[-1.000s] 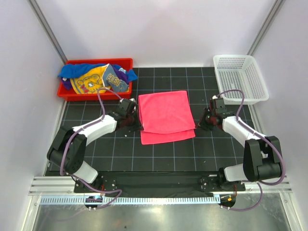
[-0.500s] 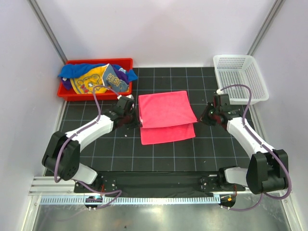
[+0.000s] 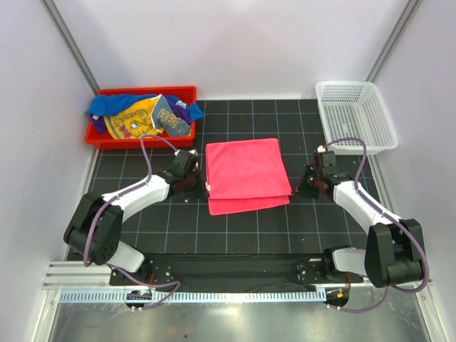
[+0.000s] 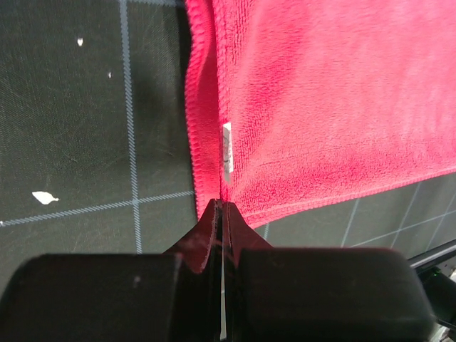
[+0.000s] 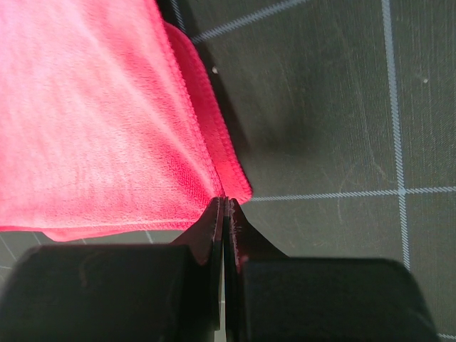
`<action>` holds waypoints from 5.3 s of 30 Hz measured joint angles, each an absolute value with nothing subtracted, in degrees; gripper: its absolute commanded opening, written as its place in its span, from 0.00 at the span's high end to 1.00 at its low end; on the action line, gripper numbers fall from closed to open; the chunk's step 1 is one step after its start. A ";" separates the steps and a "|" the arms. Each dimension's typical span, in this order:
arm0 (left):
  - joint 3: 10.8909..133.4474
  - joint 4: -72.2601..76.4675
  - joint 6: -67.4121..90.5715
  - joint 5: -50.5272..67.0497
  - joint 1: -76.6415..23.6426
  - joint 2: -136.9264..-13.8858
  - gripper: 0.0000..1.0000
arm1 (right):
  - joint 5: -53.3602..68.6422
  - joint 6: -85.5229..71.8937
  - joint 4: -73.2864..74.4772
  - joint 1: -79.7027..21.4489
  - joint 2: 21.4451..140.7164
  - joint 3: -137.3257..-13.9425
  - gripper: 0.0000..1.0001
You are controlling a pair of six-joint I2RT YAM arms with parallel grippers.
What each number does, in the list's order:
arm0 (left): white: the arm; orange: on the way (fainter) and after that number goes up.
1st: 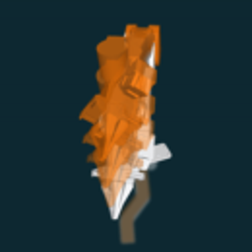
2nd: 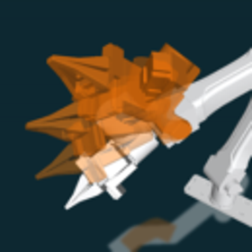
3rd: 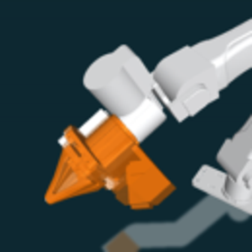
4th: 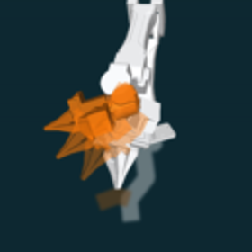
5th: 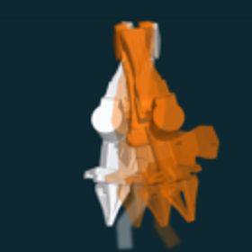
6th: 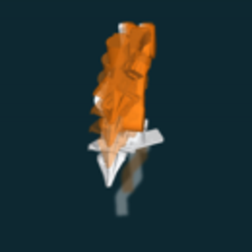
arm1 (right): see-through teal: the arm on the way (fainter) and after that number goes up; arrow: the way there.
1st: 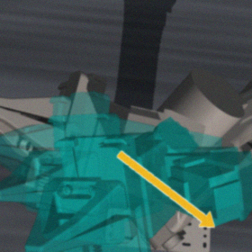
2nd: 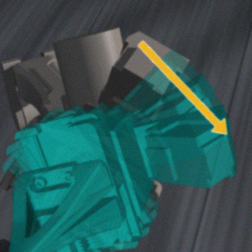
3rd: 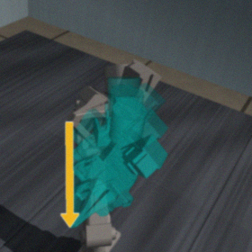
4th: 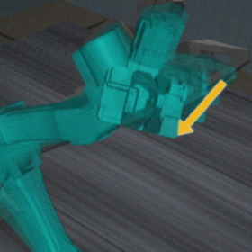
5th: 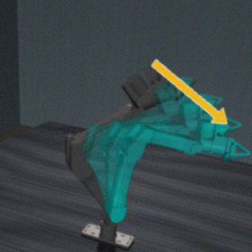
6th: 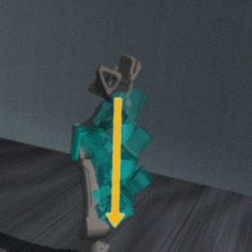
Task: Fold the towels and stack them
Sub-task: Fold the towel
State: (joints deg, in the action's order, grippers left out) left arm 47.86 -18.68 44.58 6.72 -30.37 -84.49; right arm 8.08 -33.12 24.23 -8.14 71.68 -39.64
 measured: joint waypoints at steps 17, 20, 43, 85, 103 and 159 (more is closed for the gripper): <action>45.47 -16.05 44.82 8.16 -31.09 -87.70 1.00 | 8.67 -33.19 22.26 -8.21 73.95 -35.88 0.99; 46.65 -17.52 44.77 8.03 -31.11 -87.26 1.00 | 8.45 -33.12 24.47 -8.21 73.87 -39.22 0.99; 43.92 -17.41 45.84 7.60 -34.63 -85.54 0.59 | 8.51 -33.08 22.74 -8.21 73.10 -35.24 0.65; 92.07 -22.55 41.39 14.20 -15.25 -123.28 0.49 | 14.11 -32.99 21.04 -4.64 127.83 -96.31 0.50; 91.53 -21.89 41.85 13.93 -17.19 -123.24 0.55 | 14.59 -33.82 19.97 -4.78 124.97 -91.42 0.55; 89.36 -21.52 42.83 9.08 -17.74 -122.83 0.64 | 16.25 -36.18 17.56 -6.33 122.10 -87.39 0.59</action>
State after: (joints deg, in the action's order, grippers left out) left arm 89.36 -21.52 42.83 9.08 -17.74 -122.83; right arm 16.25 -36.18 17.56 -6.33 122.10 -87.39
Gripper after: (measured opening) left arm 0.347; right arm 0.403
